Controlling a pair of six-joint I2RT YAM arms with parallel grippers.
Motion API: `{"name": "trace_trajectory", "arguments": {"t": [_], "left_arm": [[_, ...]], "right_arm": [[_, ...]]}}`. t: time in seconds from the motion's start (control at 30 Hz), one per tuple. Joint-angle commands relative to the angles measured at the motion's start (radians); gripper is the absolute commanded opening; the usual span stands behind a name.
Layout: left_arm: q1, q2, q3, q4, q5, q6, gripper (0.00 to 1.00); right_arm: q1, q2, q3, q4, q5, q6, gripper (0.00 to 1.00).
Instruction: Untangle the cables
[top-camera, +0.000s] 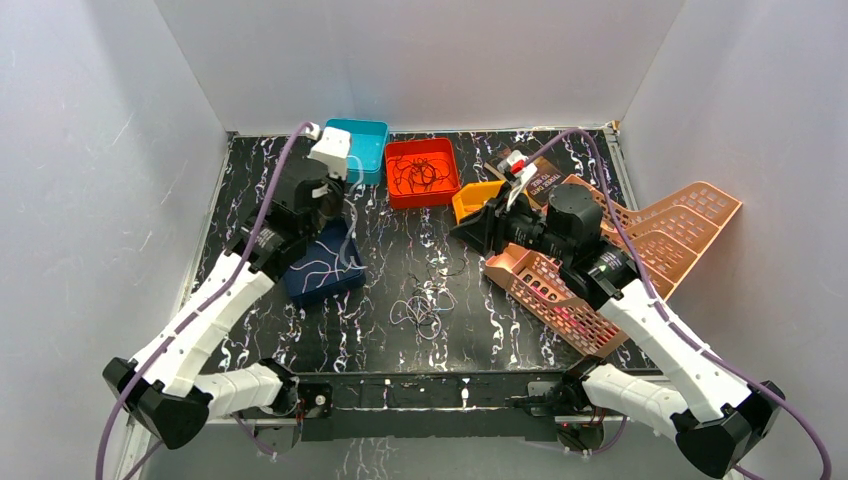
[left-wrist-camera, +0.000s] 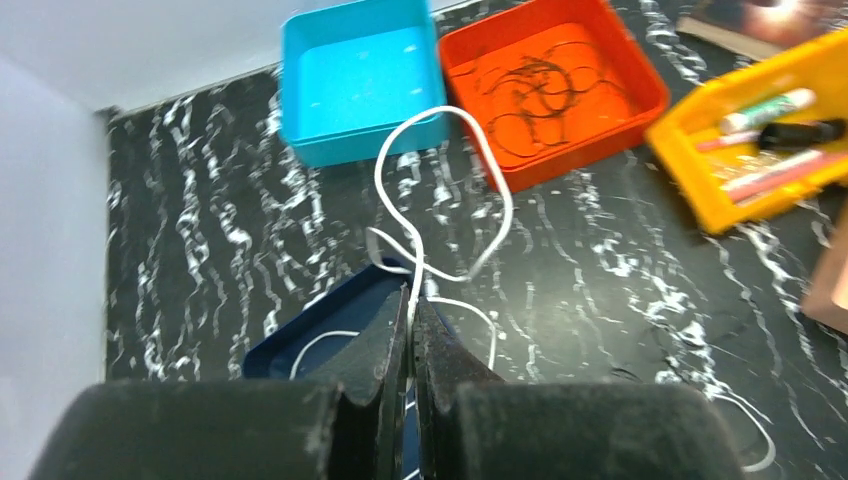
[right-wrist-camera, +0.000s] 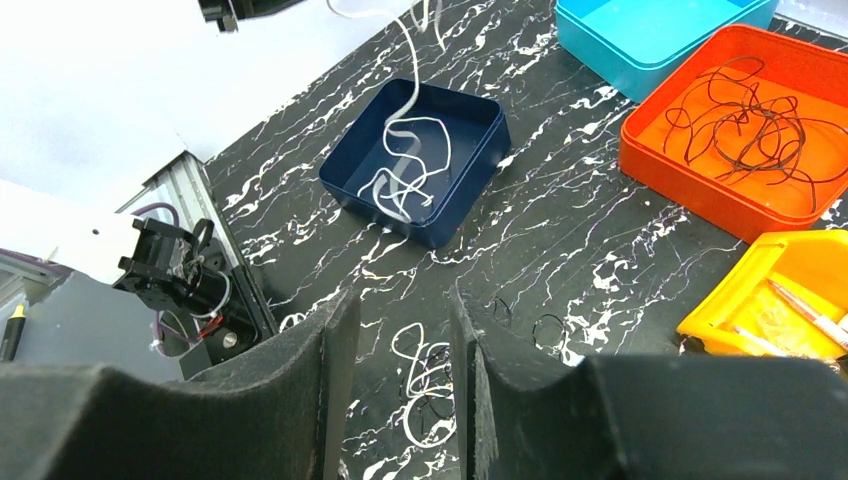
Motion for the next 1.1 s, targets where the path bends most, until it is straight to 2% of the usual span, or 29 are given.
{"name": "trace_trajectory", "arguments": {"t": [0.0, 0.37, 0.63, 0.73, 1.07], "left_arm": [[0.1, -0.026, 0.009, -0.039, 0.005, -0.018, 0.0], [0.225, 0.007, -0.115, -0.019, 0.094, -0.064, 0.0], [0.291, 0.065, -0.203, -0.046, 0.039, -0.12, 0.0], [0.319, 0.089, -0.226, -0.063, 0.057, -0.14, 0.0], [0.416, 0.337, -0.214, -0.166, 0.181, -0.202, 0.0]], "right_arm": [[-0.001, -0.016, -0.012, 0.069, -0.005, 0.01, 0.47], [-0.001, -0.008, -0.029, 0.081, -0.012, 0.015, 0.47], [-0.001, -0.006, -0.042, 0.09, -0.018, 0.026, 0.48], [0.0, -0.002, -0.043, 0.094, -0.025, 0.028, 0.48], [-0.001, 0.005, -0.052, 0.107, -0.038, 0.037, 0.48]]}}
